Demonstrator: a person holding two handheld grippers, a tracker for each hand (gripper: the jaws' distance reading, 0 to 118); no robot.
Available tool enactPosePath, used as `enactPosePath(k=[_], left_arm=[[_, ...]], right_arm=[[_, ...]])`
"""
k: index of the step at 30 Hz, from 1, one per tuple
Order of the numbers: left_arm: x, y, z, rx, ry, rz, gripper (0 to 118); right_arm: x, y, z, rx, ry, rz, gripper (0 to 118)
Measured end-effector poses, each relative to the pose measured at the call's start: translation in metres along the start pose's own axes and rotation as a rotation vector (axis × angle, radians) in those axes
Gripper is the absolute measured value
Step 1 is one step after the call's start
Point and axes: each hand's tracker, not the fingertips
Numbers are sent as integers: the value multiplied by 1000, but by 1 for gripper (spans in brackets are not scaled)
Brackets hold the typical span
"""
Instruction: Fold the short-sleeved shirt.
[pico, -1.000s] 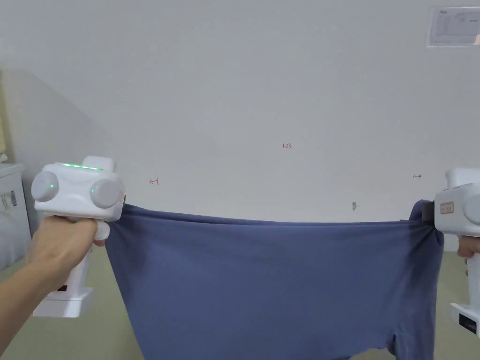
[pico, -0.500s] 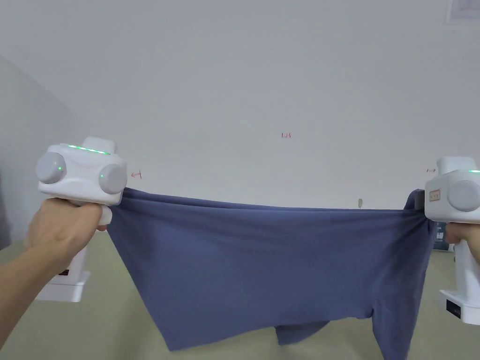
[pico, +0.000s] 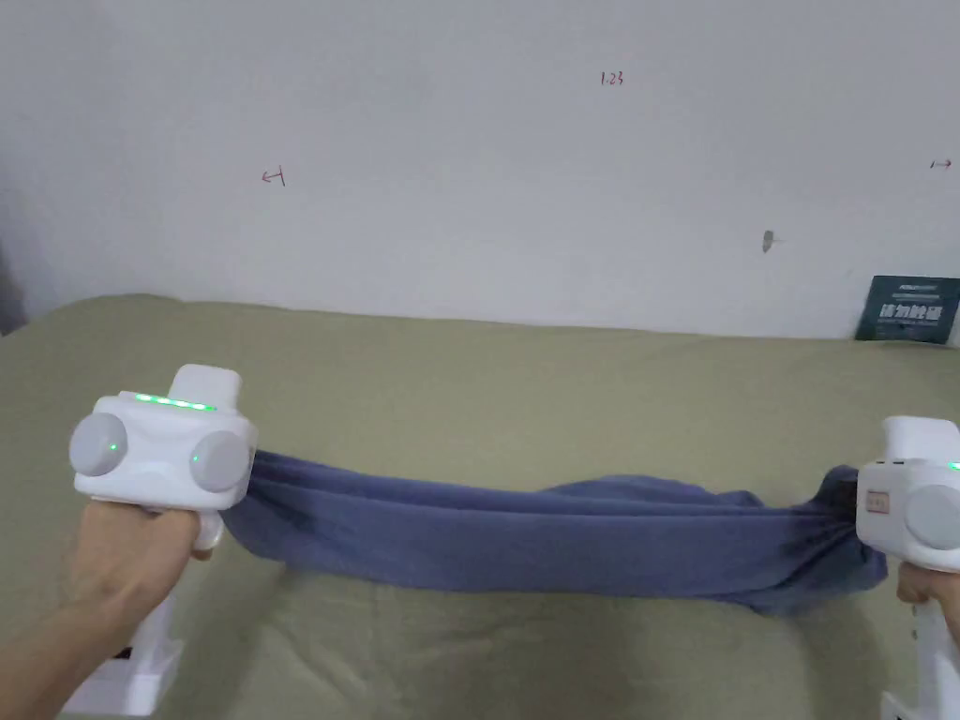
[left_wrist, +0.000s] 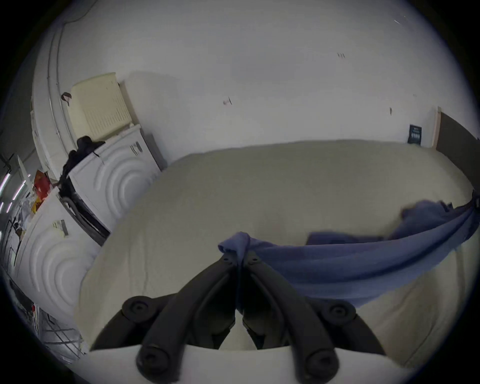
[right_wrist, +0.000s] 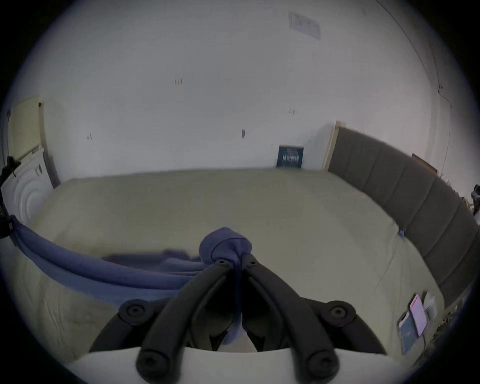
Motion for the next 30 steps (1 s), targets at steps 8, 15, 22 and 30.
enactPosePath(k=[8,15,22,30], left_arm=[[-31,-71,67,-30,-78,36,2],[-56,-174,142,-109,-168,58,2],[-61,-244,173,-171,-207,107,2],[-50,-256,166,-188,-197,110,2]], right_arm=[[39,-62,78,-28,49,-28,4],[65,-149,167,-74,72,-36,4],[78,-208,206,-121,78,-65,4],[72,-224,190,-155,63,-51,4]])
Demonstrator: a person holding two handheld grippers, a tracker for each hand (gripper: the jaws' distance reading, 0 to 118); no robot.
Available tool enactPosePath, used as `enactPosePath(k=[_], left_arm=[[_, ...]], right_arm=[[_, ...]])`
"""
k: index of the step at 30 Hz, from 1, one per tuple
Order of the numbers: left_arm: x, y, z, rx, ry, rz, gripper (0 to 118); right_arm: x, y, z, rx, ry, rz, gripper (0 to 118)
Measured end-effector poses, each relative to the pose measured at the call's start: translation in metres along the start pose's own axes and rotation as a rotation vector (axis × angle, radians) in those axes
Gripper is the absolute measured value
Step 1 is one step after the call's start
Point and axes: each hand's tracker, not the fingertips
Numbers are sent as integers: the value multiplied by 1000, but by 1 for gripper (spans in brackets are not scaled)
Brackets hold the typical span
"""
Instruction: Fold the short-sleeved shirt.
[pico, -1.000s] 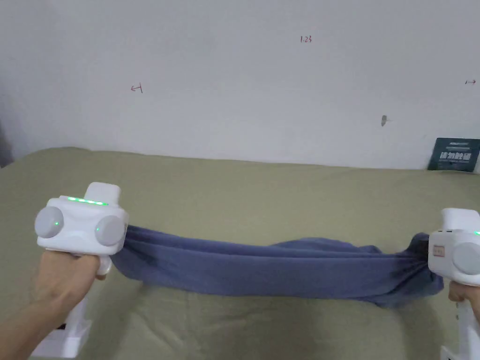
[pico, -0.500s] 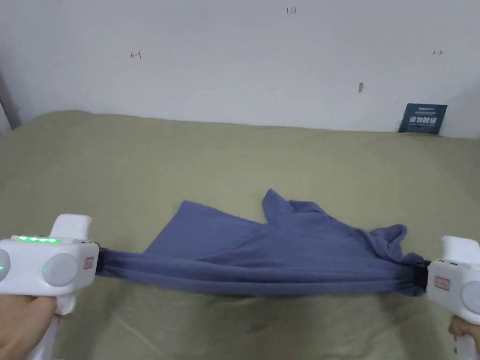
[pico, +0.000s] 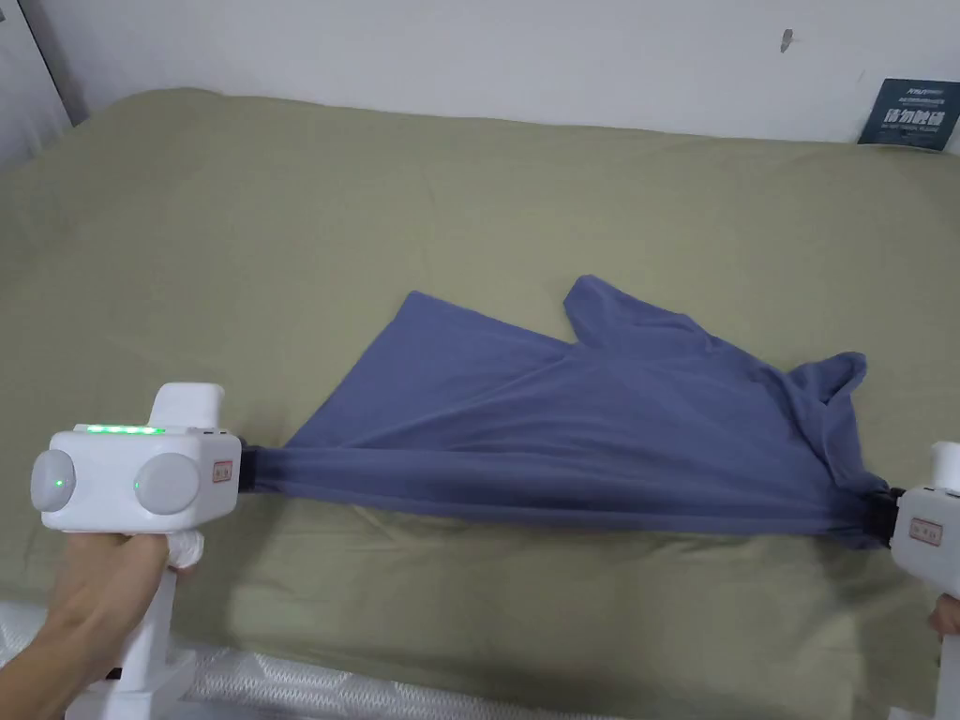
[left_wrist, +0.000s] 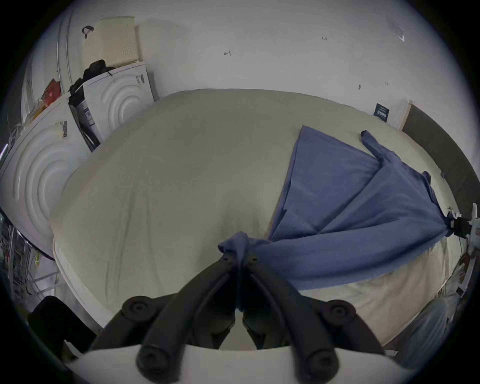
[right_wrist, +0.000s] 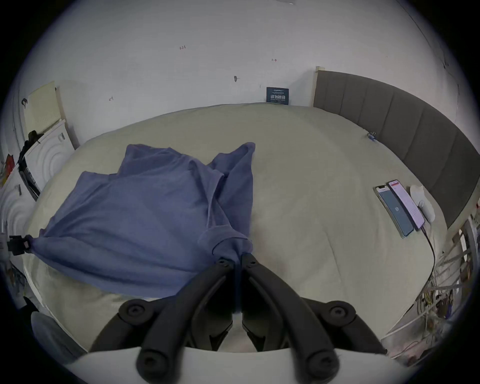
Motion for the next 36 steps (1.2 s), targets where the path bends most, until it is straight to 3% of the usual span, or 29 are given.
enactPosePath(k=[3,4,5,6,7,9,13,14,15,16,17,18,20,23,28,29,30,31,32,33,36], left_arm=[[2,1,4,1,0,-7,4],[2,2,5,1,-3,-9,14],[-1,3,5,5,-8,-7,57],[-3,3,8,18,-17,1,100],[-7,3,11,24,-29,6,118],[-12,-2,18,21,-35,32,118],[-26,-11,22,42,-42,57,115],[-28,-16,22,40,-44,56,113],[-29,-21,22,34,-43,47,107],[-30,-26,22,32,-54,34,91],[-26,-33,33,25,-64,30,23],[-26,-36,27,11,-65,25,0],[-24,-43,15,2,-54,31,0],[-29,-38,26,-6,-90,98,0],[-55,-6,14,-14,-73,82,0],[-56,2,9,-25,-75,90,4],[-60,9,0,-43,-96,106,20],[-64,16,-8,-61,-124,114,54],[-65,22,-16,-78,-139,119,107],[-62,28,-27,-107,-143,117,118],[-51,34,-47,-125,-86,66,117]], right_arm=[[0,-2,-1,-11,2,-2,6],[1,-2,0,-7,6,-5,22],[-1,0,4,-2,4,-8,73],[-4,2,8,6,-11,-6,115],[-8,4,13,8,-27,-4,114],[-12,7,26,87,-9,-9,111],[-54,12,49,116,89,108,106],[-67,12,52,119,111,124,97],[-82,9,53,121,142,145,78],[-95,4,52,136,158,151,42],[-109,0,50,144,150,152,0],[-122,-6,48,152,154,148,0],[-146,-13,49,101,245,173,0],[-178,-27,47,121,244,202,0],[-192,-41,53,116,281,211,0],[-193,-41,51,107,282,218,0],[-193,-42,48,101,279,221,0],[-193,-43,45,95,278,221,0],[-192,-43,43,86,279,224,0],[-191,-43,41,78,278,226,0],[-186,-41,34,60,268,226,0]])
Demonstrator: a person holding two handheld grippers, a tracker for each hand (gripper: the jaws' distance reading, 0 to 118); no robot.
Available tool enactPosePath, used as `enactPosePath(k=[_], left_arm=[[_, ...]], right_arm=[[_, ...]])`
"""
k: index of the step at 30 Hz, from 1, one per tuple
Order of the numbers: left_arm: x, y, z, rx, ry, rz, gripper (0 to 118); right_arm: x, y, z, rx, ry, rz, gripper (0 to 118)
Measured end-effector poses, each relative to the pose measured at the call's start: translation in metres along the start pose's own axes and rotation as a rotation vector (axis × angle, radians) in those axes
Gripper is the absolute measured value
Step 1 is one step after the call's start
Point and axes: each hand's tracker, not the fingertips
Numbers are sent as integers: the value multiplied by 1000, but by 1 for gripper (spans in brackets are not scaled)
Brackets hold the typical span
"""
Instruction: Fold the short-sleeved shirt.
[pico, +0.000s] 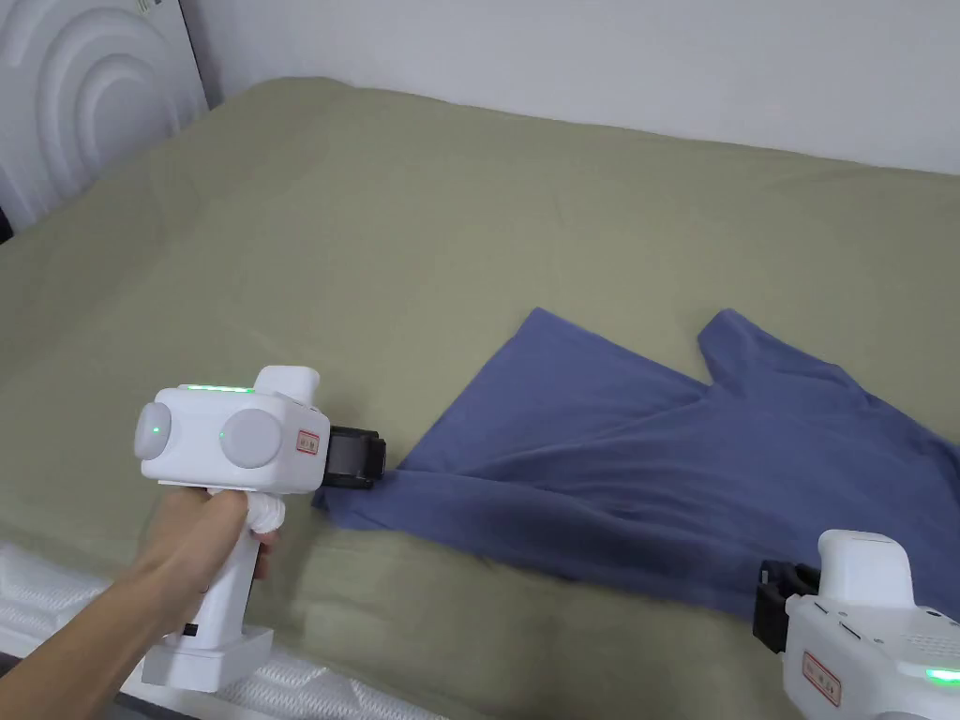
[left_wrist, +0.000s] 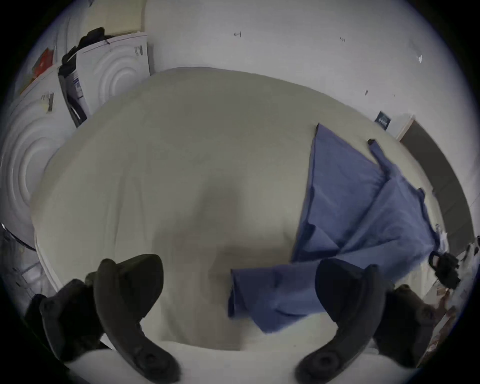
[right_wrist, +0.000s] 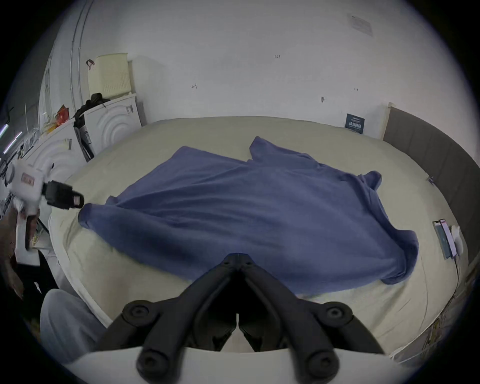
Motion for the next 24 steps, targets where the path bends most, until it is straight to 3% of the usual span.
enactPosePath(k=[3,4,5,6,7,8,13,19,21,22,23,24], left_arm=[[16,-9,-11,-106,-35,-77,111],[23,-16,-11,-156,-58,-112,100],[31,-24,-9,-158,-43,-158,77],[32,-22,1,-76,-7,-221,71],[30,-18,4,-111,-69,-164,50],[26,-16,8,-85,-69,-109,8],[27,-23,6,-76,-64,-111,4],[24,-29,5,-42,-73,-87,4],[23,-28,2,-41,-76,-77,4],[22,-29,2,-40,-77,-72,4],[22,-29,1,-42,-78,-65,4],[22,-29,0,-46,-80,-65,4]], right_arm=[[13,5,-4,-12,-6,-13,0],[17,9,-4,-13,-23,-12,0],[23,13,-6,-9,-33,-15,0],[30,19,-10,-2,-37,-19,0],[38,27,-16,4,-47,-26,0],[45,36,-22,4,-49,-27,0],[98,111,-80,-15,-84,-20,0],[145,193,-173,-130,-120,69,0],[156,206,-202,-183,-96,39,4],[160,210,-216,-194,-92,40,21],[163,211,-228,-201,-98,46,79],[163,209,-238,-214,-89,52,118]])
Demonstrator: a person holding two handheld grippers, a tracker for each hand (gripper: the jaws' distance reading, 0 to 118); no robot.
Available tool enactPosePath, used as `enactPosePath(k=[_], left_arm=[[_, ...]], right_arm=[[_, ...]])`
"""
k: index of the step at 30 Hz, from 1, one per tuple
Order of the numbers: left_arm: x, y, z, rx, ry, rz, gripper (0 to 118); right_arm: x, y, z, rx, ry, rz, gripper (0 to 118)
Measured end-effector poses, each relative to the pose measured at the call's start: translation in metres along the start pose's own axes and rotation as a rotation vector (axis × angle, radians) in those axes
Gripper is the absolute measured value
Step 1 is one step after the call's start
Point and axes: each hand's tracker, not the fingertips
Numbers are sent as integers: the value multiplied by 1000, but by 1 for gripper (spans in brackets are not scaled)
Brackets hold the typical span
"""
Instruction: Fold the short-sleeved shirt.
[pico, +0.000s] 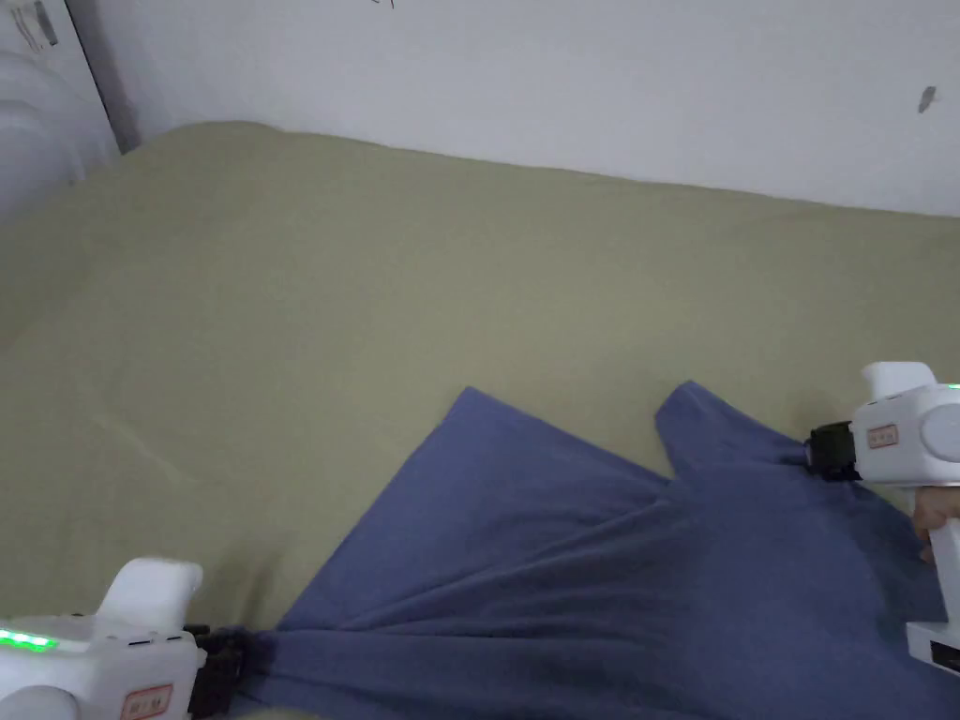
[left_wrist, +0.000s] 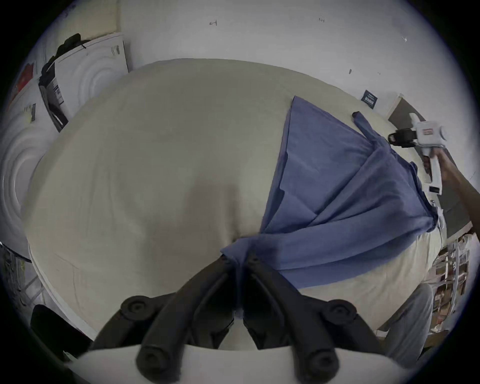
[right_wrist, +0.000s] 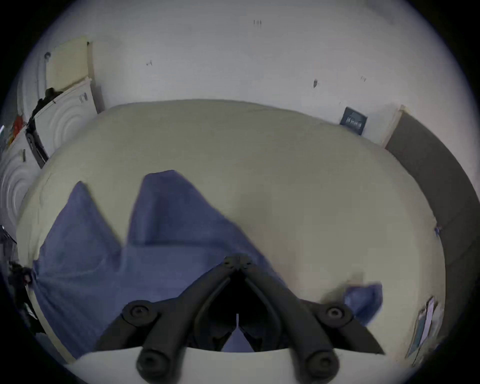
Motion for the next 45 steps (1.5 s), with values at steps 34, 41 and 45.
enactPosePath(k=[34,41,45], left_arm=[[111,190,256,495,29,-129,4],[142,251,298,588,147,-124,4],[151,273,303,614,205,-118,4]], right_arm=[[65,-27,478,638,-230,-100,0],[67,8,497,700,-273,-139,0],[67,36,490,721,-276,-168,0]])
